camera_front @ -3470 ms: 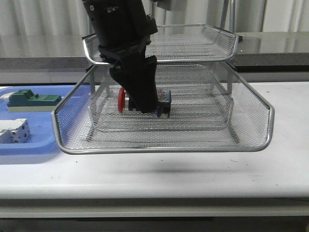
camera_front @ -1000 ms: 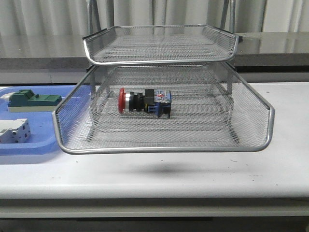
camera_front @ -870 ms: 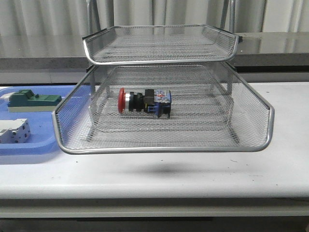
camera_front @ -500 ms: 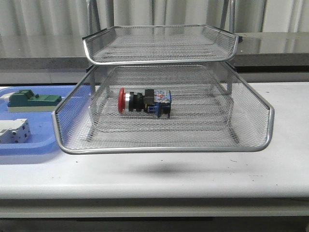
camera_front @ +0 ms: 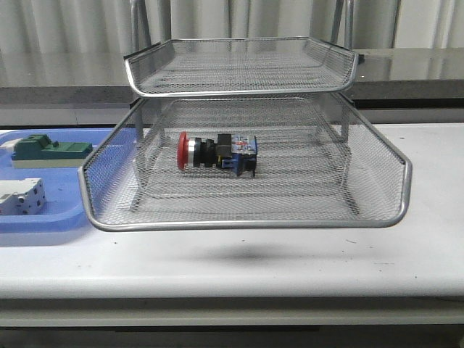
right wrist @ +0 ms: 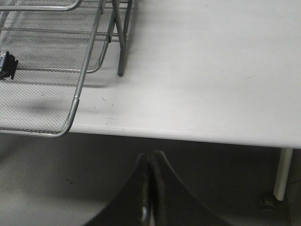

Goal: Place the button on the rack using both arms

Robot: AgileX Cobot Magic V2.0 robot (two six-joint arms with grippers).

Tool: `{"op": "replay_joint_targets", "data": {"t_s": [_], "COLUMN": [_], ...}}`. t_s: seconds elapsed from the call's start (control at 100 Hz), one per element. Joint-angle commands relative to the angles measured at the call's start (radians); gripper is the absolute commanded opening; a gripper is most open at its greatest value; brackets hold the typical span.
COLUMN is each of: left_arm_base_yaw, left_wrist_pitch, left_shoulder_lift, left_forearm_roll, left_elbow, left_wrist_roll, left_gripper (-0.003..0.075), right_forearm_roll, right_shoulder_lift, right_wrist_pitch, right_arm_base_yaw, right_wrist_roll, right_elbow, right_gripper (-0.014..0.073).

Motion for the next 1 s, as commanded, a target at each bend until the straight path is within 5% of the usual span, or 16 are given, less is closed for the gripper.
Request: {"op": "replay_joint_targets", "data": {"t_s": [0.0, 0.22, 0.68, 0.99], "left_arm_base_yaw": [0.003, 0.003, 0.003, 0.003], "left_wrist_pitch": [-0.071, -0.071, -0.071, -0.071], "left_shoulder_lift": [0.004, 0.004, 0.004, 0.004], "left_forearm_roll": [-0.012, -0.012, -0.012, -0.012], "left_elbow": [-0.026, -0.026, -0.026, -0.026], "left_wrist_roll": [-0.01, -0.01, -0.01, -0.01], "left_gripper": [-0.002, -0.002, -0.002, -0.002], "right_forearm_roll": [0.022, 0.077, 0.596, 0.647], "right_shoulder_lift": [0.006, 0.041, 0.44, 0.646], "right_wrist_pitch": [-0.089, -0.193, -0.142, -0.131], "right_arm_base_yaw": [-0.007, -0.005, 0.002, 0.202], "right_wrist_roll": [-0.002, -0.08, -0.811, -1.122], "right_elbow": [-0.035, -0.035, -0.063, -0.082], "right_gripper": [-0.007, -0.007, -0.0069, -0.0069]}}
